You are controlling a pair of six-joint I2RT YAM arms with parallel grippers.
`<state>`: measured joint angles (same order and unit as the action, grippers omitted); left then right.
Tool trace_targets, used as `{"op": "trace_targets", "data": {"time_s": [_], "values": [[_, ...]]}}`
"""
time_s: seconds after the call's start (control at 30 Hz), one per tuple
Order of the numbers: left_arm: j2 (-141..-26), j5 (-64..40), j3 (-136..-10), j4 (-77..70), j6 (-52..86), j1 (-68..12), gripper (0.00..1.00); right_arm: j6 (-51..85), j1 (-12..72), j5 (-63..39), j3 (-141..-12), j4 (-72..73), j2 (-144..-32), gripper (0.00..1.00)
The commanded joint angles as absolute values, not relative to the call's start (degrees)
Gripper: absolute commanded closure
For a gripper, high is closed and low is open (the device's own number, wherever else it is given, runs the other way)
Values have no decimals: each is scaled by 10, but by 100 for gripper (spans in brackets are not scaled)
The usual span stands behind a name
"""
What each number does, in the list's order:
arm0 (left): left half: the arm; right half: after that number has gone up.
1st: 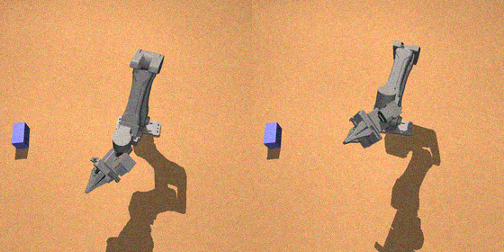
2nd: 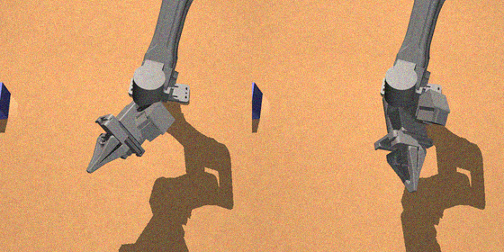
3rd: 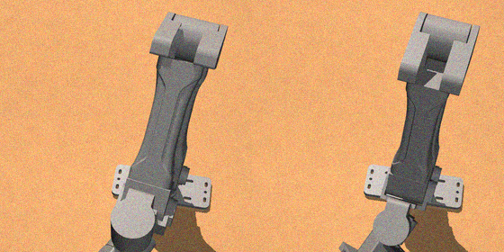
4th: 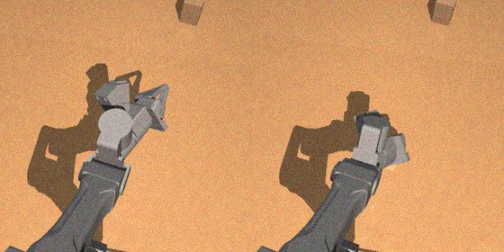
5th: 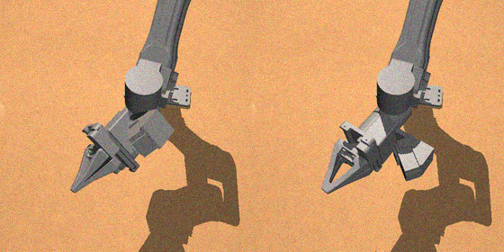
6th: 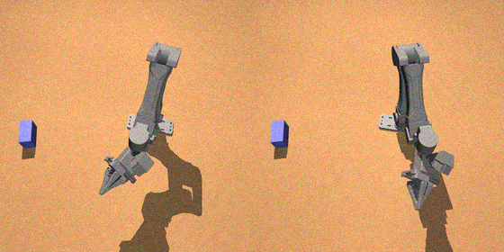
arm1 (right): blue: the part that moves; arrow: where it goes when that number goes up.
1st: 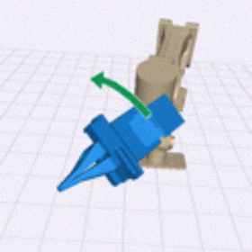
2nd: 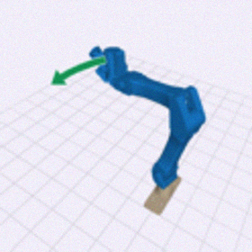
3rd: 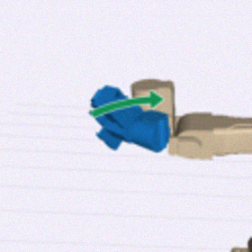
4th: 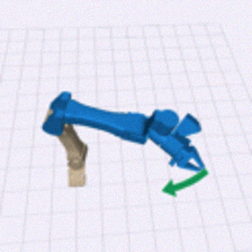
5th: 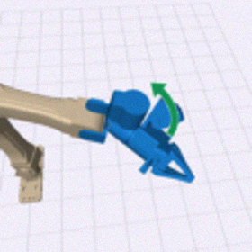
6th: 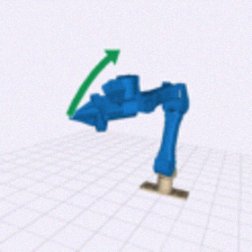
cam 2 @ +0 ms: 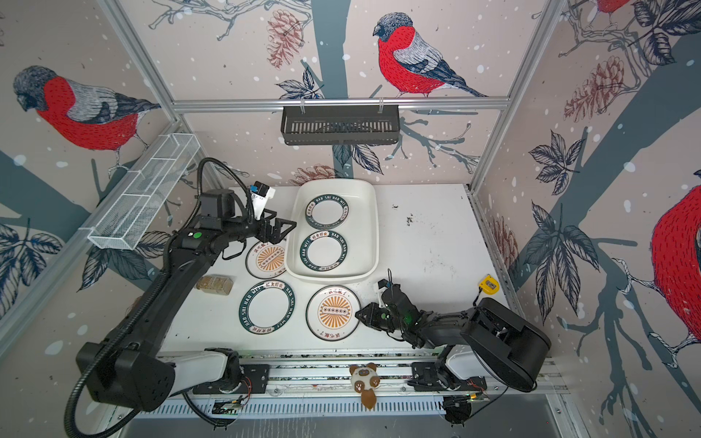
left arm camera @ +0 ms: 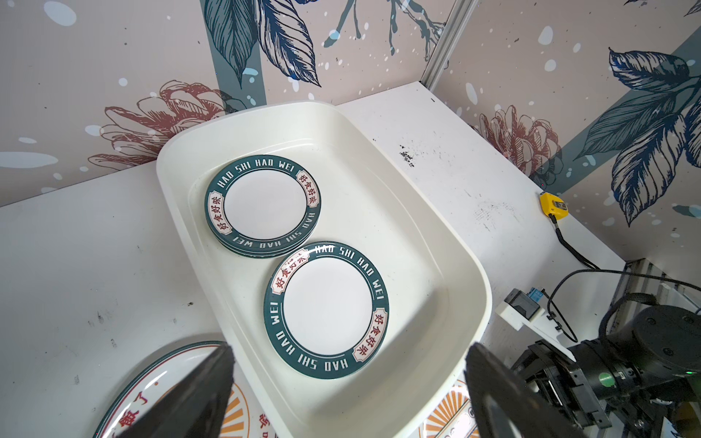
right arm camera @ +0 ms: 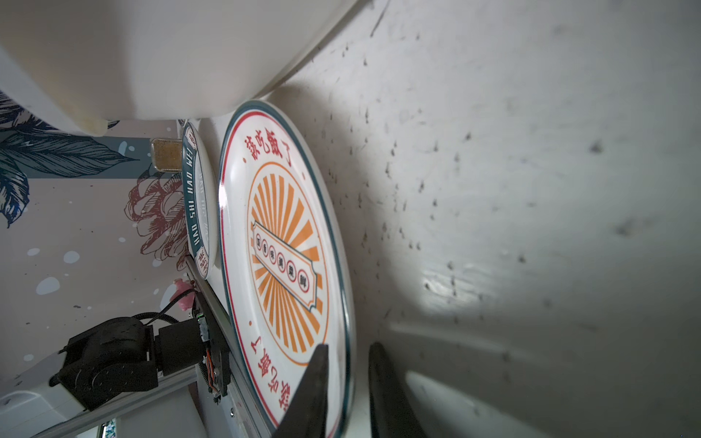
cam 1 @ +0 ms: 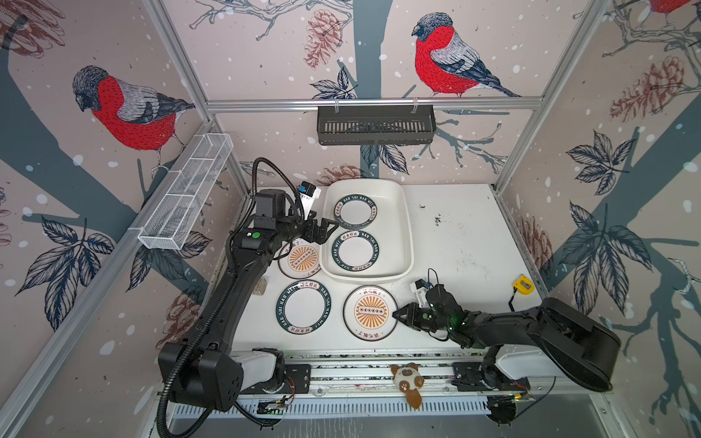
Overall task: Place the plates into the plastic bin on the countertop
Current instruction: Pick up the plate from the bottom-center of the table.
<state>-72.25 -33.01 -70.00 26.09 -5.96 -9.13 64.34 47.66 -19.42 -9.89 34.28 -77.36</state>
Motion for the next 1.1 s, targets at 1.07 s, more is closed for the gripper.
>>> {"op": "trace_targets", "data": {"time_s": [1.07], "values": [[-709,-349,-692,252,-55,-90,5,675,478,-178,-76,345,-782,90]]}}
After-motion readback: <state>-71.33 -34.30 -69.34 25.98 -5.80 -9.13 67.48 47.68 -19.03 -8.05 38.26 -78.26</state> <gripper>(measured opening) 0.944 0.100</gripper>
